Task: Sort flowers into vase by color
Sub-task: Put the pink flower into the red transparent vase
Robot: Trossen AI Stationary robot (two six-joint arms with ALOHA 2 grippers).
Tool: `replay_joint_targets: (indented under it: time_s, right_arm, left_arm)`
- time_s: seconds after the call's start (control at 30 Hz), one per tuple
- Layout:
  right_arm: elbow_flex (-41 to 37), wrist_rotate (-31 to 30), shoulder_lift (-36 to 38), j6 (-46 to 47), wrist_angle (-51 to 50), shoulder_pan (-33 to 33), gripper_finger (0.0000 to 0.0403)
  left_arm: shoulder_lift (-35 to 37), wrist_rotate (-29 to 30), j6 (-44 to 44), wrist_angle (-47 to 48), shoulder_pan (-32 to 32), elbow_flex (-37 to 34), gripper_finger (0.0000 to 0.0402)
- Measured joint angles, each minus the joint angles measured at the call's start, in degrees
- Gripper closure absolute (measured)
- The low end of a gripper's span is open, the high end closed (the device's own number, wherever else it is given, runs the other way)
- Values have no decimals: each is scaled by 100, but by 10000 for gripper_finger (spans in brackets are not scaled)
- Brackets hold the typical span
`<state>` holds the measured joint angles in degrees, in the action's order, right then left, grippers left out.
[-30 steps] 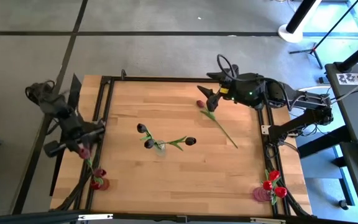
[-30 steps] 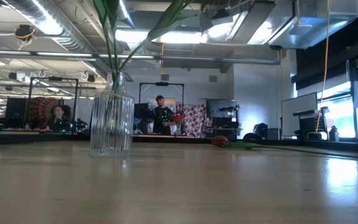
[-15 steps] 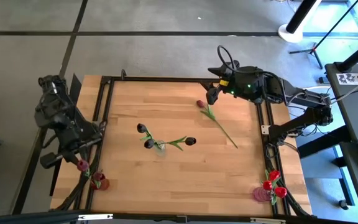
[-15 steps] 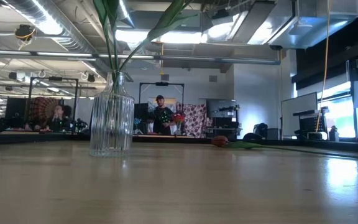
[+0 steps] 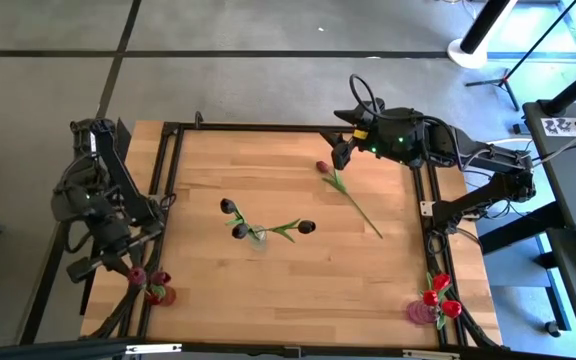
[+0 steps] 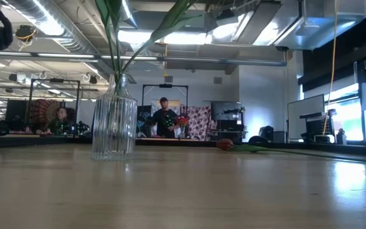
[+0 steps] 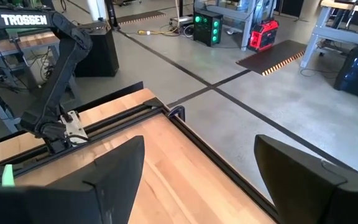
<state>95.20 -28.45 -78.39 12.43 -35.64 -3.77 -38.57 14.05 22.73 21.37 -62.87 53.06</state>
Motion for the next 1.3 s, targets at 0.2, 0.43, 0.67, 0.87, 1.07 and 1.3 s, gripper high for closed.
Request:
replay_joint_targets:
  time_s: [0.2, 0.43, 0.67, 0.87, 1.07, 1.3]
  right_arm:
    - [0, 2, 0, 101, 1, 0, 100]
    - [0, 105, -2, -46, 0, 0, 100]
    - [0, 328, -2, -289, -27, 0, 100]
    - [0, 407, -3, -399, -208, 0, 100]
    - [0, 408, -4, -747, -227, 0, 100]
    - [0, 400, -4, -1121, -225, 0, 100]
  left_arm:
    - [100, 138, 1388, 359, 2, 0, 344]
    - [312, -254, 3487, 812, 2, 0, 295]
    - [504, -908, 4909, 1136, 4, 0, 274]
    - [494, -957, 6062, 1454, 6, 0, 273]
    - [496, -869, 6163, 2070, 6, 0, 273]
    - [496, -760, 5889, 2522, 8, 0, 273]
